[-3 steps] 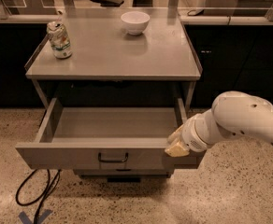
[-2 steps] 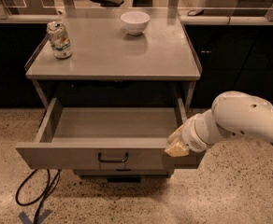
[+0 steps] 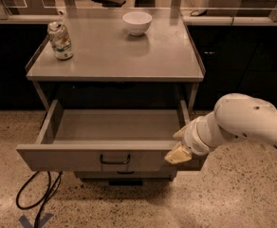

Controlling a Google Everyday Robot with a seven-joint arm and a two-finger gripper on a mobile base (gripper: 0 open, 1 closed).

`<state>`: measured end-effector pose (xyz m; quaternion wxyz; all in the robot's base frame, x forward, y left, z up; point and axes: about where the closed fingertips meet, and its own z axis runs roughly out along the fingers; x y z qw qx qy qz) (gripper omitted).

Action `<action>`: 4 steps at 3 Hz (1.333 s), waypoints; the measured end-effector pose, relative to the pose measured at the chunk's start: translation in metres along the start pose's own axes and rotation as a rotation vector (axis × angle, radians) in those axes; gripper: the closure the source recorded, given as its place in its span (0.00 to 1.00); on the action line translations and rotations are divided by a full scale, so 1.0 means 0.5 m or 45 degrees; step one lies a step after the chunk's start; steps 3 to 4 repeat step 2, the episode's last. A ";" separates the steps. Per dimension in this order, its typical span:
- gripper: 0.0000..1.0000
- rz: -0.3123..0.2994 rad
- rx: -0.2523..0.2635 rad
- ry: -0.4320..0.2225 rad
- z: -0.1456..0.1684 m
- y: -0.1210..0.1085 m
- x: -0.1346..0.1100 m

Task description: Open top drawer

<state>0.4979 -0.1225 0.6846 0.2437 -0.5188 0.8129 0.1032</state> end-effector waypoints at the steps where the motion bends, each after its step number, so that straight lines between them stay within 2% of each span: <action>1: 0.00 0.000 0.000 0.000 0.000 0.000 0.000; 4: 0.00 0.000 0.000 0.000 0.000 0.000 0.000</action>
Offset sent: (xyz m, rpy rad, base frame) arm 0.0000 0.0000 0.0000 0.0000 0.0000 0.0000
